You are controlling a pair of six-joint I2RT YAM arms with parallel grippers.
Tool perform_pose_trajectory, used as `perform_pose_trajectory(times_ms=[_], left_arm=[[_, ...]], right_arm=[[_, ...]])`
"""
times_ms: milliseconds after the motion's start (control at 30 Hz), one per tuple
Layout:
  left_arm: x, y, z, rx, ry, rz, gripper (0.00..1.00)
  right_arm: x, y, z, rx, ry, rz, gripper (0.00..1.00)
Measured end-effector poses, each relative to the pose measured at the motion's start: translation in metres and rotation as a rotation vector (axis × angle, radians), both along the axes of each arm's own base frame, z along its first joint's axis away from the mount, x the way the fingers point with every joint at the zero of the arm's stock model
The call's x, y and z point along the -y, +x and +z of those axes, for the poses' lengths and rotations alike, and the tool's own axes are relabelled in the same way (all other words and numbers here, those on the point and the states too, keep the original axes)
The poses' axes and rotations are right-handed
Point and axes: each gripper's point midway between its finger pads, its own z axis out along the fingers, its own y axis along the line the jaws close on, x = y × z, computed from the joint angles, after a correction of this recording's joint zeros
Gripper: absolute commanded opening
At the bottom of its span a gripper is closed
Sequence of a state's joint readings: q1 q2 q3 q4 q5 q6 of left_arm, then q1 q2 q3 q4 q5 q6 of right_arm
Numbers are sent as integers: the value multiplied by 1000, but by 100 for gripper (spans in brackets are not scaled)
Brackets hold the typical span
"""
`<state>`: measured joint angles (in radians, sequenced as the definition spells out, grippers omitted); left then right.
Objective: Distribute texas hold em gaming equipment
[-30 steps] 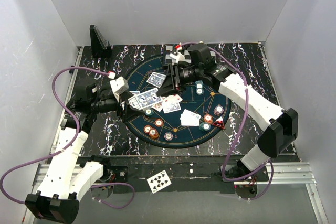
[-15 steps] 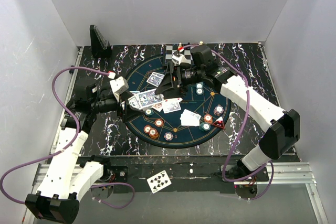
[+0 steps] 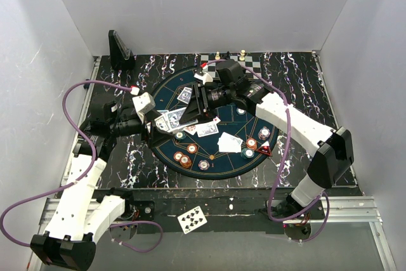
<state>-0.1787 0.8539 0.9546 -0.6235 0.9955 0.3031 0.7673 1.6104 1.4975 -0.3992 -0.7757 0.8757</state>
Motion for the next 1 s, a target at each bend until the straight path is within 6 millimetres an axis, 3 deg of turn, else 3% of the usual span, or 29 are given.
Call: perform_pose_trajectory(times_ms=[533,833,1000], left_arm=[[0,0,1,2,0,0,0],[0,0,1,2,0,1,0],[0,0,1,2,0,1,0]], right_arm=[[13,11,2,10,-5,-43,43],[21,11,5,16,0,-59,26],[26,13,9,23,8,-70,23]])
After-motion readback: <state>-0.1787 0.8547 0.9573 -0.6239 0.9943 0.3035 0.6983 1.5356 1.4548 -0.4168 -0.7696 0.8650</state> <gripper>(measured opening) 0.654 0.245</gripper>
